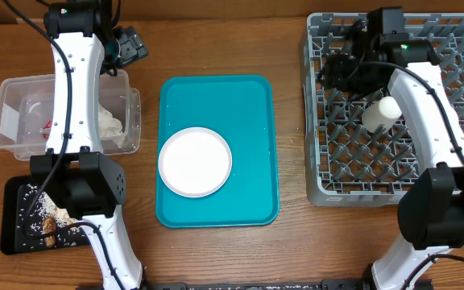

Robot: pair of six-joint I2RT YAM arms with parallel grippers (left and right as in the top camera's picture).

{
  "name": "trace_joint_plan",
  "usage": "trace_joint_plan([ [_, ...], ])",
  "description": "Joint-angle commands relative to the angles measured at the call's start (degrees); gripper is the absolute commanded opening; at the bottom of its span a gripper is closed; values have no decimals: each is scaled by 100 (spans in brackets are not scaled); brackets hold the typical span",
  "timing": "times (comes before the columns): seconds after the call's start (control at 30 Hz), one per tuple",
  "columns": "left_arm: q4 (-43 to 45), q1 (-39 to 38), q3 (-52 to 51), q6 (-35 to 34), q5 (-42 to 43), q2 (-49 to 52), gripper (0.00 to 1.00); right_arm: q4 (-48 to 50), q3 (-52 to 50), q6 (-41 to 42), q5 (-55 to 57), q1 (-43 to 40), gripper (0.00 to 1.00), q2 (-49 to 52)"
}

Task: Sort waste into correct bins and load items into the dishwasher
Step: 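Carry the chopstick into the dish rack and release it, then move the right gripper to the white plate's rim on the teal tray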

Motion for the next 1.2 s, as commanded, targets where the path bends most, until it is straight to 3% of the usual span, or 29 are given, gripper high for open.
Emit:
trace_joint_plan([
  [0.0,4,-50,120,-39,-92,-9,100,-179,17,-299,-1322,396,64,-332],
  [0.17,4,-50,122,-37,-92,-9,100,-293,9,-157,-903,1167,70,-317],
  [0.2,4,-50,122,-39,-92,-9,100,-264,9,-26,-680,1360,74,-293],
  [0.27,4,-50,120,-37,-92,-9,100,-195,9,286,-153,1700,92,-245],
  [0.33,4,-50,122,-39,-92,-9,100,-144,4,621,492,2037,98,-157],
  [0.47,4,-50,120,-39,-92,-9,100,15,4,1226,1086,2531,100,166],
  [0.7,4,-50,122,-39,-92,-9,100,323,4,2197,1073,2968,53,957],
  [0.77,4,-50,122,-39,-92,-9,100,348,4,2339,1064,3045,49,1097],
  [1.17,4,-50,122,-39,-92,-9,100,420,4,2356,1119,3364,50,1633],
])
